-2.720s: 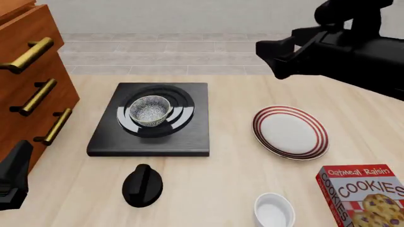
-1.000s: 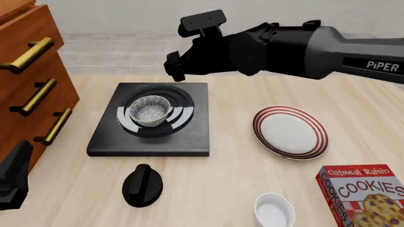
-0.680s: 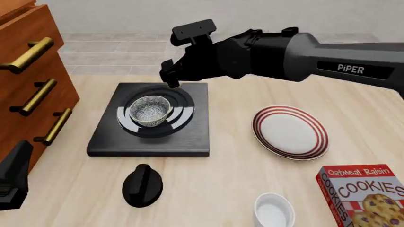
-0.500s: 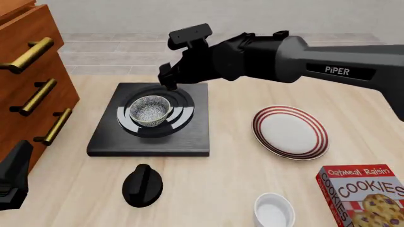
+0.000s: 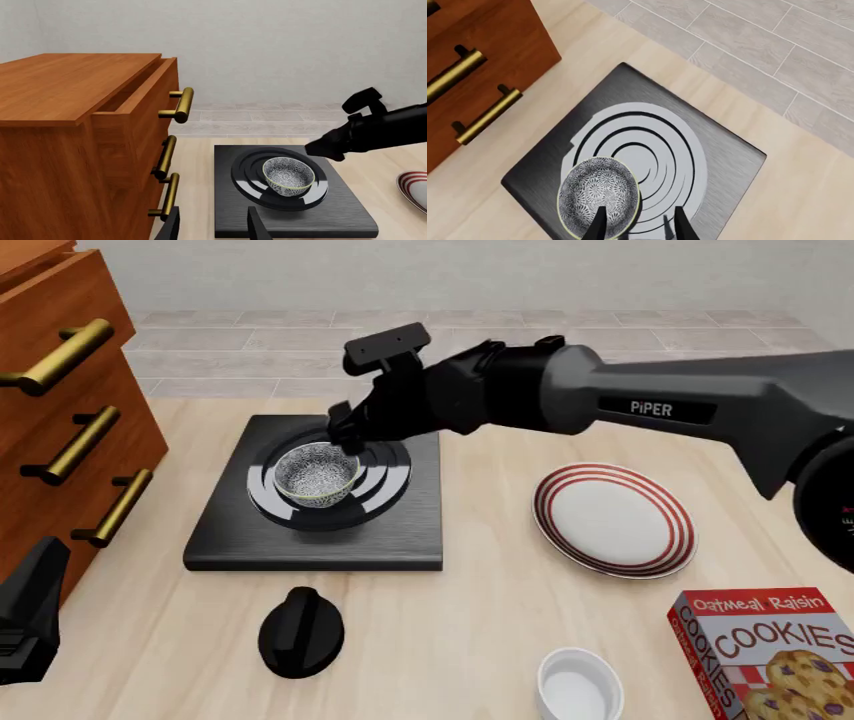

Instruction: Pick the akita bowl on the stove and place it on the plate.

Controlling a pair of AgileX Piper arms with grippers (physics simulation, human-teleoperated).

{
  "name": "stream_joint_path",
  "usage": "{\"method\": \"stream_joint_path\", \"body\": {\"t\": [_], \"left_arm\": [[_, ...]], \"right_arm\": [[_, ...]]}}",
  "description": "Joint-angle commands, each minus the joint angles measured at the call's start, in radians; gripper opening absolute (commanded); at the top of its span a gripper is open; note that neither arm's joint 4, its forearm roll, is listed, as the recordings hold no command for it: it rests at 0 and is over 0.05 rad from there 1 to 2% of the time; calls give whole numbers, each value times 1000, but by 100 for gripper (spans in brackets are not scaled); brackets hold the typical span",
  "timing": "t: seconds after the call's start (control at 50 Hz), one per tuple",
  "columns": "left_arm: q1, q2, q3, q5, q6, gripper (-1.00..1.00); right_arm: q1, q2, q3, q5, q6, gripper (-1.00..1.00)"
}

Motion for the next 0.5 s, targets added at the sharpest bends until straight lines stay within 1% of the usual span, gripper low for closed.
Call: {"method": "stream_joint_path", "body": {"t": [0.02,0.5], "left_arm": [[0,0,0,0,0,100],[0,0,0,0,0,100]], "right_arm": [[5,37,-17,-2,5,100],[2,94,-34,-21,15,100]]}}
